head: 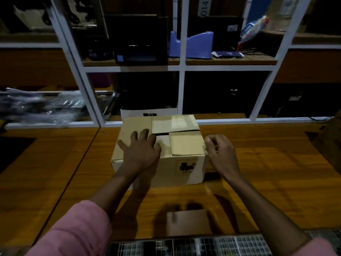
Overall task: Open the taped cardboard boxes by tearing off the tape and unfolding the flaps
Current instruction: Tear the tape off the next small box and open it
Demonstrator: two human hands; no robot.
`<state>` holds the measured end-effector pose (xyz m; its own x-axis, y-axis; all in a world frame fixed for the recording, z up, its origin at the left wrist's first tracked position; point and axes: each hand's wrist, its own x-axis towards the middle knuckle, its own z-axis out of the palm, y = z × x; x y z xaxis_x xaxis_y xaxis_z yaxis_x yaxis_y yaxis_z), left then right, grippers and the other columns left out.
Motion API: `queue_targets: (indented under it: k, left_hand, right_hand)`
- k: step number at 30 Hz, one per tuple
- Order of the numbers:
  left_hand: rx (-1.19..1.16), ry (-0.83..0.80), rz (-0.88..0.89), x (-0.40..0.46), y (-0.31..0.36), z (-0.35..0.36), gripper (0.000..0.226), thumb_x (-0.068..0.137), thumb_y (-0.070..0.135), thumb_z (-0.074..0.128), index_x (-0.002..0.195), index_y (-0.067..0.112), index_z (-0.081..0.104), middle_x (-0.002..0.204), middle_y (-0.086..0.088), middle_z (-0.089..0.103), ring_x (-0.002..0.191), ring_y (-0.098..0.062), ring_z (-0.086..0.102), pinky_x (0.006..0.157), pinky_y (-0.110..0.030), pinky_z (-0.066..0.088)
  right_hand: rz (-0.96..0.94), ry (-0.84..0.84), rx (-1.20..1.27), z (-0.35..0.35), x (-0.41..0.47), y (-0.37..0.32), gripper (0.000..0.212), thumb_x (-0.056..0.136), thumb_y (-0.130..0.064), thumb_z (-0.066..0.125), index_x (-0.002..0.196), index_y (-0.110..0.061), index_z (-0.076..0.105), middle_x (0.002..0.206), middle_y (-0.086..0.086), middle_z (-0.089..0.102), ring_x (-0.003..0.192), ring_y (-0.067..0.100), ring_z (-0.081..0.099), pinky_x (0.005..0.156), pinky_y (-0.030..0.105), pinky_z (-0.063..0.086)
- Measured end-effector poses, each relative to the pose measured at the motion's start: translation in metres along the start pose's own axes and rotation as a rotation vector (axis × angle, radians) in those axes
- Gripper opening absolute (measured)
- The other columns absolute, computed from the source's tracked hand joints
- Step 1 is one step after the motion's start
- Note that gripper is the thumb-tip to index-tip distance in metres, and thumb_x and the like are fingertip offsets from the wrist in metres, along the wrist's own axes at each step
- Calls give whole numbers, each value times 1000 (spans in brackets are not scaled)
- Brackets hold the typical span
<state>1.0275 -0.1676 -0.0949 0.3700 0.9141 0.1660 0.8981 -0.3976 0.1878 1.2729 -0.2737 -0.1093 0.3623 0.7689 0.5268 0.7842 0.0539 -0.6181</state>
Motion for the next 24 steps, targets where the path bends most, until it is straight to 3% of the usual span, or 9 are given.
queue_targets:
  k: [4, 7, 9, 11, 16, 18, 21, 24]
  left_hand:
    - [-60, -33, -31, -3, -13, -9, 69, 98, 60, 41, 158, 40, 13, 166, 7, 23, 154, -29, 11, 104, -86, 4]
    - [-69, -73, -120, -5, -35, -18, 75, 92, 68, 47, 156, 41, 16, 166, 1, 9, 153, -37, 1, 105, -84, 17]
    - [-59, -87, -127, -6, -53, -24, 70, 90, 69, 48, 150, 39, 28, 164, -1, 6, 147, -39, 7, 100, -76, 32]
    - [-44, -68, -106, -11, -68, -29, 66, 88, 67, 47, 145, 36, 33, 161, -1, 11, 142, -39, 14, 94, -71, 38]
    - [38, -12, -115, -27, -134, -56, 65, 87, 64, 43, 143, 32, 36, 155, -4, 26, 139, -38, 18, 92, -71, 37]
    - [52, -21, -123, -33, -173, -69, 66, 87, 64, 42, 145, 32, 34, 155, -4, 26, 140, -38, 17, 93, -72, 36]
    - [41, -82, -146, -48, -229, -83, 69, 89, 65, 42, 149, 34, 28, 159, -2, 22, 143, -37, 15, 94, -69, 34]
    - [-8, -106, -154, -70, -276, -88, 72, 89, 66, 42, 152, 36, 23, 162, -1, 17, 145, -36, 13, 96, -71, 35]
  right_hand:
    - [160, -274, -11, 21, 12, -10, 47, 104, -45, 49, 143, -20, 48, 138, 6, 49, 124, 24, 51, 94, 35, 44]
    - [181, -359, -40, 40, 9, -28, 57, 103, -47, 48, 154, -23, 36, 152, 6, 37, 133, 27, 46, 93, 32, 37]
    - [201, -356, -54, 53, 6, -41, 58, 103, -47, 49, 154, -24, 35, 151, 6, 36, 132, 28, 46, 91, 33, 37]
    - [201, -356, -63, 67, 4, -52, 56, 102, -46, 50, 152, -24, 38, 144, 8, 39, 128, 29, 48, 89, 33, 39]
    - [157, -398, -75, 120, -5, -99, 63, 99, -58, 48, 152, -25, 39, 144, 11, 40, 129, 32, 45, 95, 40, 45]
    - [149, -397, -60, 146, -14, -130, 64, 98, -60, 47, 152, -27, 39, 149, 10, 39, 131, 30, 43, 97, 38, 43]
    - [198, -414, -66, 179, -31, -183, 58, 101, -49, 53, 152, -27, 38, 148, 11, 36, 130, 30, 43, 93, 33, 40]
    - [192, -471, -101, 203, -49, -220, 59, 99, -54, 49, 152, -32, 34, 153, 10, 35, 133, 31, 38, 92, 32, 38]
